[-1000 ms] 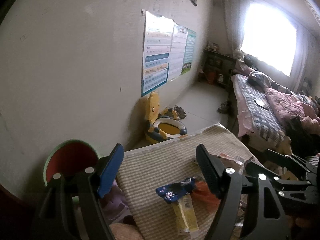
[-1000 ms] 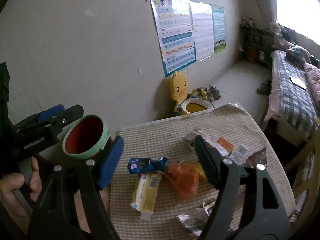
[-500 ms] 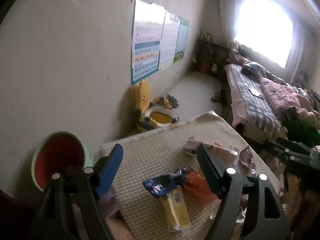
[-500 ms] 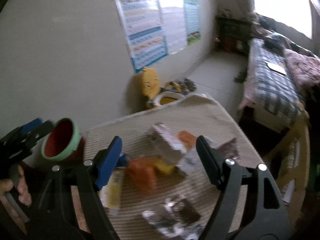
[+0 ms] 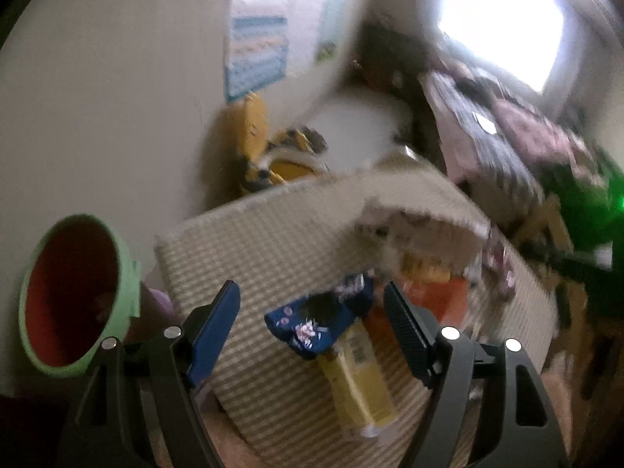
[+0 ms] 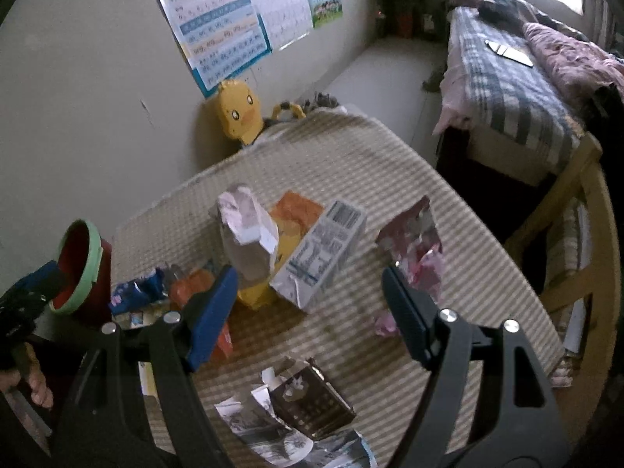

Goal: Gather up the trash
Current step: 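Grasp the blue flowered snack bag with the left tool, then grasp the yellow paper carton on the table with the right tool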

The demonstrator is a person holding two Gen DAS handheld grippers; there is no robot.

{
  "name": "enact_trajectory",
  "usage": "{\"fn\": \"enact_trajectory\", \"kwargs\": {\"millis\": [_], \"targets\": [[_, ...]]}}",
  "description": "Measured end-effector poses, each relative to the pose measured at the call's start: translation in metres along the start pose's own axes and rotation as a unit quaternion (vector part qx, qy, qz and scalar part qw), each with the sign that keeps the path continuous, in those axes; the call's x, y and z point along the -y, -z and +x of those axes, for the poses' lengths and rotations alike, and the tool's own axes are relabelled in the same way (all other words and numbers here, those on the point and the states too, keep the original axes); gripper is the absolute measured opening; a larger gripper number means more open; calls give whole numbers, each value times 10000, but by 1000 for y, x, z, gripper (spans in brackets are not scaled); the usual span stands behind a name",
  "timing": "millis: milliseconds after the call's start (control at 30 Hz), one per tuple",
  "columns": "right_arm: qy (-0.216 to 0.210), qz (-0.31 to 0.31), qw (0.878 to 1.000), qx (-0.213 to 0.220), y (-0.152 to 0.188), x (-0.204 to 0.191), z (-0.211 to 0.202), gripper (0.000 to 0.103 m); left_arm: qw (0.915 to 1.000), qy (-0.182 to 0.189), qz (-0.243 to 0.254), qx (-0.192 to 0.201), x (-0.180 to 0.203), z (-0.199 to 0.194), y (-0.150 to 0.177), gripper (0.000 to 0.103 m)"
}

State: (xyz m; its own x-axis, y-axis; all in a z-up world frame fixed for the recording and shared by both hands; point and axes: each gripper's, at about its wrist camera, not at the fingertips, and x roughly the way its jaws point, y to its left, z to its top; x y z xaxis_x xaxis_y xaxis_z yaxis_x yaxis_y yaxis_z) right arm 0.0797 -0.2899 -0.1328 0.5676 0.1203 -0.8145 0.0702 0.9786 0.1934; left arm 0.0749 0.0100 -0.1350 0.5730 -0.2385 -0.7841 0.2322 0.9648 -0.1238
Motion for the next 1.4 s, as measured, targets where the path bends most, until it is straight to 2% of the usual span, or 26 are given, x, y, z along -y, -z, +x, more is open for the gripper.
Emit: {"fn": "enact_trajectory", "kwargs": {"millis": [100,267,367,533,767,867,900,1133,1400], "targets": [[-43,18,10000,-88,6,0,6,75,9987,65,355,-363,4,26,3,71],[-137,61,9996,-230,16,-1,10,75,9949,129,704,-710,17,60,1,71],[-175,10,9994,-305,22,-5,13,75,9932,155,770,-858,22,76,-2,68],[-292,-15,9989,-378,26,-12,16,75,9897,176,825,-1159,25,96,-5,57],[-414,-125,9981,-436,28,-25,21,75,9867,124,780,-1418,21,112,0,57],[-444,-172,9977,-485,31,-30,24,75,9870,133,725,-1426,19,113,0,54],[-453,-181,9976,-497,32,-32,24,75,9872,150,712,-1423,19,113,0,48],[-504,-261,9969,-546,34,-39,27,75,9881,176,718,-1349,18,107,-3,40],[-624,-299,9957,-611,33,-45,33,75,9951,148,300,-926,4,78,-12,38]]}}
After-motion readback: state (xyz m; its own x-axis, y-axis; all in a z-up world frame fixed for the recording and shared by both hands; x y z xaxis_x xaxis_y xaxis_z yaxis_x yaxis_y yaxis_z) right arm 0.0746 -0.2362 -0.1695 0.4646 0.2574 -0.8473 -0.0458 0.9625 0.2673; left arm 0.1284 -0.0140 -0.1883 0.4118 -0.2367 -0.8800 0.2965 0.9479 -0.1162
